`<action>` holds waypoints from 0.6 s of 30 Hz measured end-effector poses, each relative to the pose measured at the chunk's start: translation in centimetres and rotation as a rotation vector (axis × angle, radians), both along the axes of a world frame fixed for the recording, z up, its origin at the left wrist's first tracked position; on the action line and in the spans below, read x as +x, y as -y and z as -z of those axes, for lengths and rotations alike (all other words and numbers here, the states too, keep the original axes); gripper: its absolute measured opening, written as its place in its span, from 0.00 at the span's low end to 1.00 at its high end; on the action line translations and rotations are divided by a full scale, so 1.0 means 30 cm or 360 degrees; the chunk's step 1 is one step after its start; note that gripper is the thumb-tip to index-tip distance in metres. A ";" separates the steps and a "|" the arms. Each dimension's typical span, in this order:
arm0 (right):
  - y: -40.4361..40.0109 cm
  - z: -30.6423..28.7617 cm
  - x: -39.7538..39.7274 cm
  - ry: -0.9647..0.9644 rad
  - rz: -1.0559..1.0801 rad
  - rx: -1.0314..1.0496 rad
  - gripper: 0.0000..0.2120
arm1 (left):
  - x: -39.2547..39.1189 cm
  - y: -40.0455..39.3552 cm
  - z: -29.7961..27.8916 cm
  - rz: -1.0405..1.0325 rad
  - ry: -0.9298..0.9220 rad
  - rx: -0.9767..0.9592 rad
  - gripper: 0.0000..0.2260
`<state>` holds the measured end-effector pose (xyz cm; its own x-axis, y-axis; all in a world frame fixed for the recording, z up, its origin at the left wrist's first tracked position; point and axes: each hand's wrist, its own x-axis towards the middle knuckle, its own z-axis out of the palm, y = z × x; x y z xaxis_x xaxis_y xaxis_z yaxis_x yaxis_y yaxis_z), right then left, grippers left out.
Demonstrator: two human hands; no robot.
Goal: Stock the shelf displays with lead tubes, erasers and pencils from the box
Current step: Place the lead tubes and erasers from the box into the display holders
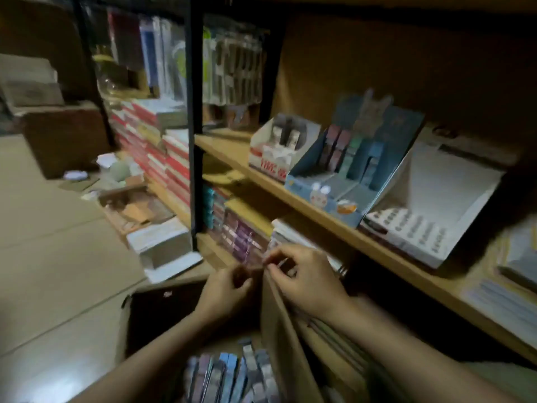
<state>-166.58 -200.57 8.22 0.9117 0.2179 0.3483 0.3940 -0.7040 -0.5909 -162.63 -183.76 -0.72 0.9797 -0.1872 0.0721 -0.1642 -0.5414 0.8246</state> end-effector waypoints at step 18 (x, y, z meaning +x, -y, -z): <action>-0.112 0.957 -0.126 -0.1618 -0.0195 -0.0727 0.29 | -0.419 -0.081 0.701 -0.1282 -0.1223 -0.0245 0.17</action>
<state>-170.36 -197.21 -20.50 0.6905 0.2427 -0.6814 -0.0430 -0.9266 -0.3735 -175.20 -181.33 -21.74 0.6053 0.4794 -0.6355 0.7686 -0.1441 0.6233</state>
